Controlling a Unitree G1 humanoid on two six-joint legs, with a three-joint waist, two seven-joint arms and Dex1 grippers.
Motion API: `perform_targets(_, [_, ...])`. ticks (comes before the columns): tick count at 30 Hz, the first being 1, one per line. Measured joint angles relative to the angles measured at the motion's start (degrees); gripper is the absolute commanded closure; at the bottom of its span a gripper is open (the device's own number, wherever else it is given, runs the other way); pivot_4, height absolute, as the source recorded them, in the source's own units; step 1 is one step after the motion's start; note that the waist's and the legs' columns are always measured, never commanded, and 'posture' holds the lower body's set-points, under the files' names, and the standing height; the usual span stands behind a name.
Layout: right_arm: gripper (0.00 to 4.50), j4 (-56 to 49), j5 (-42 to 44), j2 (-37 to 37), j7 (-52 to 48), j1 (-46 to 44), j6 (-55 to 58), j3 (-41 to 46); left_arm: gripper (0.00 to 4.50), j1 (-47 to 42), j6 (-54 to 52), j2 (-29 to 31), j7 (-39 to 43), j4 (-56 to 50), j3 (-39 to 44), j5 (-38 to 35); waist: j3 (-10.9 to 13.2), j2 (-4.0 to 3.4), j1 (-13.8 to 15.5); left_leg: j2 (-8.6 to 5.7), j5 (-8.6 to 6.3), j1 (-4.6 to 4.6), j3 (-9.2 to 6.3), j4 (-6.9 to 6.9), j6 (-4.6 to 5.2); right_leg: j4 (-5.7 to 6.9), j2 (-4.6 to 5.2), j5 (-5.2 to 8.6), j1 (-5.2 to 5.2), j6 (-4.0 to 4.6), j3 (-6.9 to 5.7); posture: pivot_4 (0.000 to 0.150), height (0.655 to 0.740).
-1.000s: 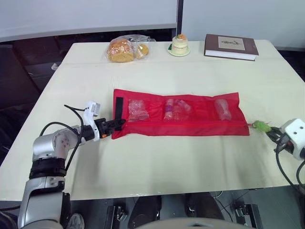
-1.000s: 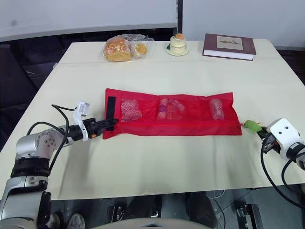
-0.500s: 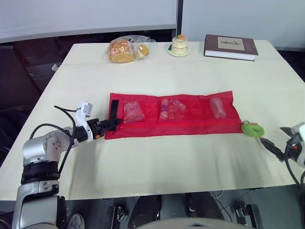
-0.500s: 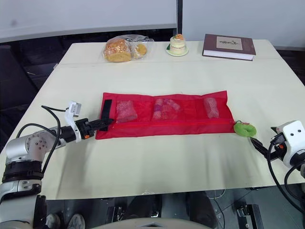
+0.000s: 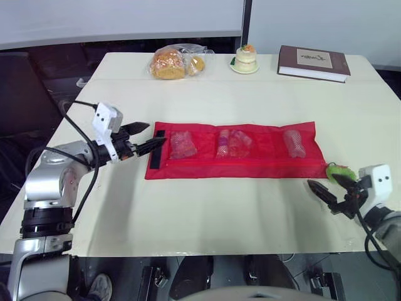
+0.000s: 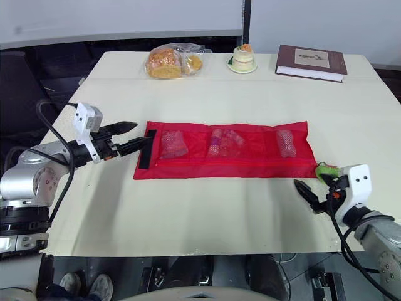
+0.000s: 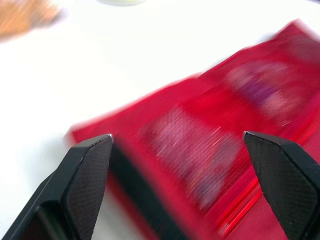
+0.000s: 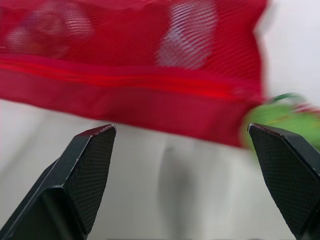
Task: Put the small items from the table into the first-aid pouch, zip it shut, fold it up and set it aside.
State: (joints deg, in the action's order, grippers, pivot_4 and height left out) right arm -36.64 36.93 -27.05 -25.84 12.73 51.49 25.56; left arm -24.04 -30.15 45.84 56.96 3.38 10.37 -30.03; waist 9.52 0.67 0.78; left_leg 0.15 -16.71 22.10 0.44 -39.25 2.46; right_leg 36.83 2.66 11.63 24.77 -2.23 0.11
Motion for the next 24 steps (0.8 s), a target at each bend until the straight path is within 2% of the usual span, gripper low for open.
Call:
perform_targets(11, [0.0, 3.4, 3.9, 5.6, 10.2, -3.0, 4.5, 0.2, 0.05, -2.8, 0.6, 0.3, 11.0, -15.1, -6.0, -4.1, 0.0, 0.0, -0.4, 0.04, 0.0, -0.05, 0.05, 0.01, 0.0, 0.02, -0.27, 0.01, 0.0, -0.02, 0.08, 0.15, 0.7289])
perform_targets(15, [0.0, 6.5, 3.2, 5.5, 11.9, -4.9, 2.7, 0.3, 0.05, -1.1, -1.1, 4.1, 18.8, -19.5, -6.5, -8.4, 0.0, 0.0, -0.9, 0.07, 0.0, -0.06, 0.09, 0.01, 0.01, 0.01, -0.34, 0.03, 0.0, -0.03, 0.15, 0.15, 0.7289])
perform_targets(24, [0.0, 12.9, 1.6, 5.6, 12.4, -10.0, -0.7, -0.7, 0.05, -0.1, 1.1, 4.5, 22.8, -20.3, -7.8, -7.7, 0.0, 0.01, -1.5, 0.07, 0.0, -0.06, 0.13, 0.01, 0.01, 0.01, -0.7, 0.08, 0.0, -0.13, 0.73, 0.15, 0.7289])
